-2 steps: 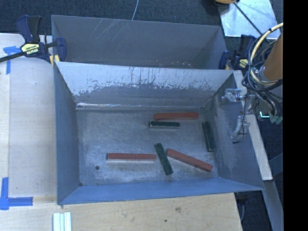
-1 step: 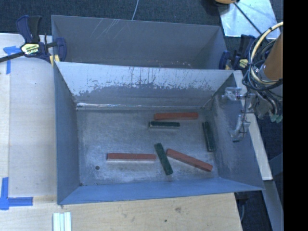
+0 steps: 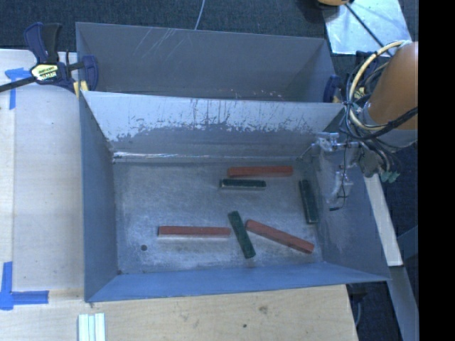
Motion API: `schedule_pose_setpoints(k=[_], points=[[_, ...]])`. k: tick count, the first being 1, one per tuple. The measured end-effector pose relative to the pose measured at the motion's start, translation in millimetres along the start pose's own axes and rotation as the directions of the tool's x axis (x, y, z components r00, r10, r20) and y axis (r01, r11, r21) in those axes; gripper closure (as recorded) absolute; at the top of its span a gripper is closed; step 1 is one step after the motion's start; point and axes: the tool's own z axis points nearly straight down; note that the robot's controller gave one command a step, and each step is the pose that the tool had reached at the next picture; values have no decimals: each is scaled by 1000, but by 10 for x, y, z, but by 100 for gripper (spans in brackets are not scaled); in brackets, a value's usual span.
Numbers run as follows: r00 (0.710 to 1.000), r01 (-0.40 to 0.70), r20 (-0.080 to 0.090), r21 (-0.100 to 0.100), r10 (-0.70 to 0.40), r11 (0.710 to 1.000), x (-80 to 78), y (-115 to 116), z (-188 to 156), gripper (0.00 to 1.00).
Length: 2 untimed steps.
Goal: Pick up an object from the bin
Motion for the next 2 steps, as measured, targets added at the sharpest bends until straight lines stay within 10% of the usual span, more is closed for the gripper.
schedule_pose_setpoints(k=[1,2], points=[[996,87,-10,-3,-87,996,65,211,947,0],[990,140,-10,-7,-140,990,125,500,1019,0]])
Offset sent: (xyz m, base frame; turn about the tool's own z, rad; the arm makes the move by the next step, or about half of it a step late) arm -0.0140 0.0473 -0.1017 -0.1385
